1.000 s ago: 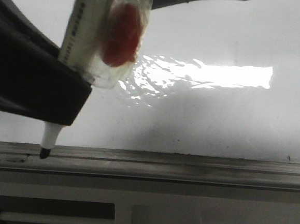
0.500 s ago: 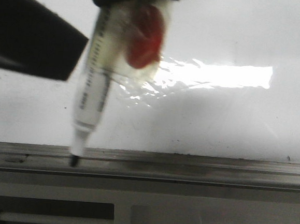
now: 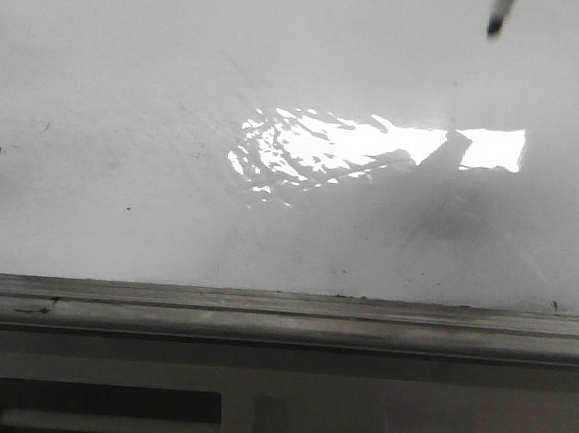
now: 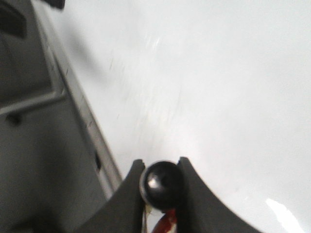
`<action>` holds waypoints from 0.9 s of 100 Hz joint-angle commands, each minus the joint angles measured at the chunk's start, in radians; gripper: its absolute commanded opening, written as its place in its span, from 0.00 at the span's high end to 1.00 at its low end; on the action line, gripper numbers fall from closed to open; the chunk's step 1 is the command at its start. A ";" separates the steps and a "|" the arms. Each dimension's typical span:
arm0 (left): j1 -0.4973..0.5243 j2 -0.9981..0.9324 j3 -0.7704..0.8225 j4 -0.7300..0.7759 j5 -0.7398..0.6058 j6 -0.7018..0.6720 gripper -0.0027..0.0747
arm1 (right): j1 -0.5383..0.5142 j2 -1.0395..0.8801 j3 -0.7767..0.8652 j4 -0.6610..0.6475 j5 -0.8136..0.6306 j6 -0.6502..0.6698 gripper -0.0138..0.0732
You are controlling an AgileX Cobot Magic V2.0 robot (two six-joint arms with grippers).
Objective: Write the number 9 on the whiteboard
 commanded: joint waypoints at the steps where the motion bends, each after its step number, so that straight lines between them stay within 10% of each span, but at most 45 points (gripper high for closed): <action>1: 0.033 -0.006 -0.031 -0.051 -0.032 -0.018 0.49 | 0.004 -0.106 0.079 -0.017 -0.268 0.006 0.89; 28: 0.038 -0.006 -0.030 -0.060 -0.059 -0.018 0.49 | 0.004 -0.205 0.515 -0.066 -0.987 0.006 0.89; 90: 0.038 -0.001 -0.023 -0.067 -0.060 -0.018 0.49 | 0.004 0.074 0.527 -0.035 -1.178 0.006 0.89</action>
